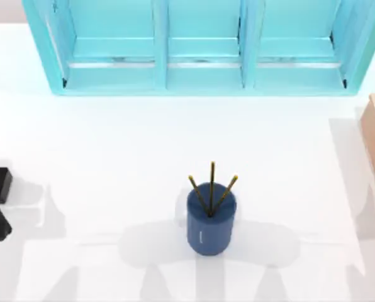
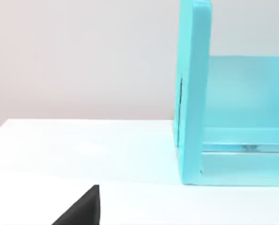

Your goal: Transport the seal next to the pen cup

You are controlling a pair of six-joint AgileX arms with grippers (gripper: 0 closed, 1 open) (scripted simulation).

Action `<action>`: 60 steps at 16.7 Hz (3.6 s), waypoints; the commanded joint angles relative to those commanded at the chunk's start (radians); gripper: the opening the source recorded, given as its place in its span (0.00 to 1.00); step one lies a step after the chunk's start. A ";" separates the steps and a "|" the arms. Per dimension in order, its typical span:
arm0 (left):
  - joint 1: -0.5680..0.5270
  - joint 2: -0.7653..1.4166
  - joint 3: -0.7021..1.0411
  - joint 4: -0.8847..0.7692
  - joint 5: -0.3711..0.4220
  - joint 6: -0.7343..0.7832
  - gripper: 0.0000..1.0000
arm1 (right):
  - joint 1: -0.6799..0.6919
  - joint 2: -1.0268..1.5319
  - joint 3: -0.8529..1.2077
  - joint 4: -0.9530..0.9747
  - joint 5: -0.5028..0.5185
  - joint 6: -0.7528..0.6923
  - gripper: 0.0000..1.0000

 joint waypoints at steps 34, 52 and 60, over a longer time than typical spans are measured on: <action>0.092 1.852 1.590 -1.309 0.001 0.117 1.00 | 0.000 0.000 0.000 0.000 0.000 0.000 1.00; 0.095 1.933 1.291 -0.930 0.001 0.121 0.92 | 0.000 0.000 0.000 0.000 0.000 0.000 1.00; 0.095 1.933 1.291 -0.930 0.001 0.121 0.32 | 0.000 0.000 0.000 0.000 0.000 0.000 1.00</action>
